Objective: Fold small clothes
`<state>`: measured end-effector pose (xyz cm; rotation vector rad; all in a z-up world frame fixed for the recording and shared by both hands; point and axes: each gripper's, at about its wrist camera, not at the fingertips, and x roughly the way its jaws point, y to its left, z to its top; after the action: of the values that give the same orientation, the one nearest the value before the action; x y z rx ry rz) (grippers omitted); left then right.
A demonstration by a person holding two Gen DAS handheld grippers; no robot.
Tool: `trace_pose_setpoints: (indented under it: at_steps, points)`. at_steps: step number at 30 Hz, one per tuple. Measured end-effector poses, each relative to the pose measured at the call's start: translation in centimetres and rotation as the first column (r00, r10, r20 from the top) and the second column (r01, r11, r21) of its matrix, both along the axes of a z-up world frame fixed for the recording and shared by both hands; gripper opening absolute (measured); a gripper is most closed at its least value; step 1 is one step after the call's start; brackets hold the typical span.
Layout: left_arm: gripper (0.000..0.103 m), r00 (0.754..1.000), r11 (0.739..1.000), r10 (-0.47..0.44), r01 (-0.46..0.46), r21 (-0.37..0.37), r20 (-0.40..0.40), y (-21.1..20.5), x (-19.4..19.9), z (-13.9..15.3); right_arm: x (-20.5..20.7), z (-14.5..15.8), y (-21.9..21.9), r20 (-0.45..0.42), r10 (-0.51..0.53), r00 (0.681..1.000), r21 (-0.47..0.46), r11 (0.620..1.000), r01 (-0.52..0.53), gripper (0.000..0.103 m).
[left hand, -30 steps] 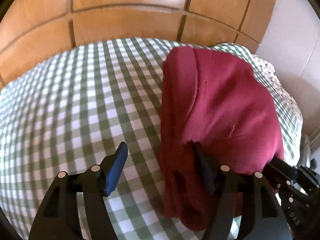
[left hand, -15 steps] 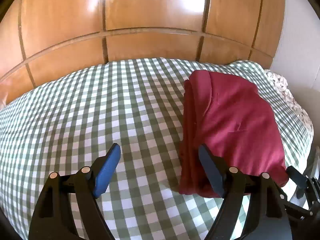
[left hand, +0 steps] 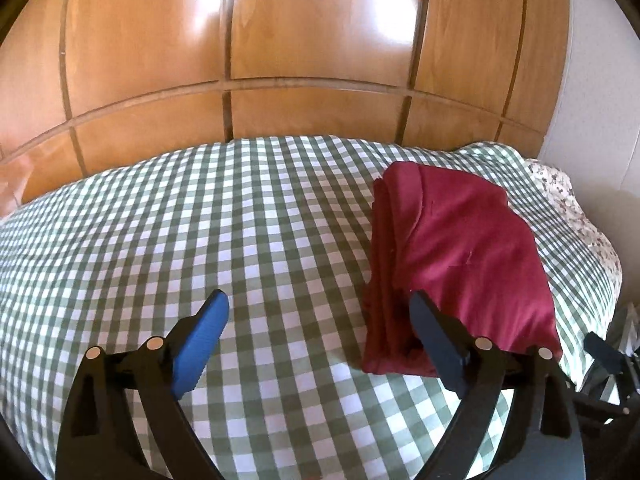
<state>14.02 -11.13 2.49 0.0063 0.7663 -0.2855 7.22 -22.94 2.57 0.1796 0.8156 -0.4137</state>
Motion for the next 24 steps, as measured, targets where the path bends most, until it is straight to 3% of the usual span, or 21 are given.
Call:
trace_pose_setpoints:
  at_steps: [9,12,24]
  points:
    - [0.091,1.000,1.000,0.024,-0.024,0.014,0.010,1.5,-1.8,-0.2,-1.0,1.5,0.6,0.063,-0.115,0.991,-0.061,0.991,0.119,0.101]
    - [0.099,0.999,0.999,0.041,-0.041,-0.001,-0.006,2.3,-2.2,-0.5,-1.2,1.3,0.8,0.050,-0.145,0.988,-0.041,0.988,0.147,0.101]
    - [0.099,0.999,0.999,0.041,-0.040,0.032,-0.027,2.5,-3.5,-0.9,-1.4,0.6,2.1,0.034,-0.131,0.991,-0.086,0.987,0.134,0.101]
